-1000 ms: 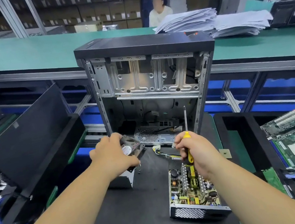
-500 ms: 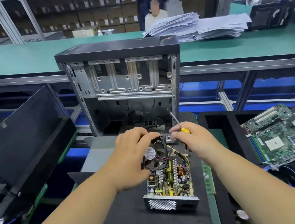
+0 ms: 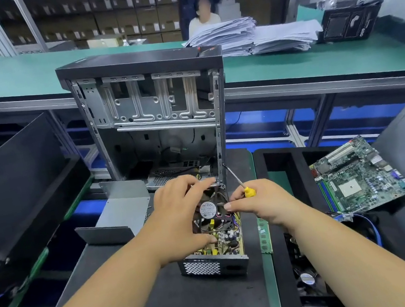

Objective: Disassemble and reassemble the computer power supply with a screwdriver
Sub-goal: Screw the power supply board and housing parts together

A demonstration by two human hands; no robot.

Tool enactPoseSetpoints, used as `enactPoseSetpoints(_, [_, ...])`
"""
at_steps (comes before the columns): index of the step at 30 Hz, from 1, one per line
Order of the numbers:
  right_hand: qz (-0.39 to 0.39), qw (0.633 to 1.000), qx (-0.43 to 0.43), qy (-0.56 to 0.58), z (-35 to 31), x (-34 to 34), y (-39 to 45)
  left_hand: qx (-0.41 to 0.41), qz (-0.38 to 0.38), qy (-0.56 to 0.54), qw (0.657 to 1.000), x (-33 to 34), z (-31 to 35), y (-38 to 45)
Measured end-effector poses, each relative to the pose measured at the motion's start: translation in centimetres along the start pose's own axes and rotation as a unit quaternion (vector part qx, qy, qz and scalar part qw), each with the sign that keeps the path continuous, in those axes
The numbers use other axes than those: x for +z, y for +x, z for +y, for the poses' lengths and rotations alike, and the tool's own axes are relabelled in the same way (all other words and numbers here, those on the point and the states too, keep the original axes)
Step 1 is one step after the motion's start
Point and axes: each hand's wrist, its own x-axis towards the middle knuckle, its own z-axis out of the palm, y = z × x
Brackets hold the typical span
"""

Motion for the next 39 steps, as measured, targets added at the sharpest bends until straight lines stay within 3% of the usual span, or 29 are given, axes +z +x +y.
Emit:
enactPoseSetpoints(3, [0.025,1.000,0.005,-0.002,0.3,0.3,-0.1,-0.084,-0.019,-0.109,0.990,-0.4,-0.7,0.1])
enactPoseSetpoints(6, [0.041,0.999,0.020,-0.013,0.8,1.3,0.0,-0.211,-0.031,-0.303,0.929,0.1,-2.1,0.3])
enactPoseSetpoints(8, [0.050,0.998,0.024,-0.014,1.2,2.2,0.1,-0.258,-0.043,-0.345,0.901,0.5,-3.0,0.2])
enactPoseSetpoints(12, [0.047,0.996,0.021,-0.079,2.2,3.7,0.3,-0.244,-0.064,-0.341,0.906,0.9,-4.5,-0.5])
enactPoseSetpoints(18, [-0.024,0.969,0.044,-0.241,3.1,5.0,0.4,-0.188,-0.164,-0.264,0.932,2.7,-6.5,-2.2])
enactPoseSetpoints(33, [-0.077,0.953,0.067,-0.286,3.8,6.3,-0.3,-0.184,-0.262,-0.259,0.911,4.3,-6.5,-3.9])
enactPoseSetpoints(39, [-0.078,0.947,0.065,-0.304,4.3,6.8,0.2,-0.197,-0.249,-0.269,0.909,4.4,-6.2,-4.2])
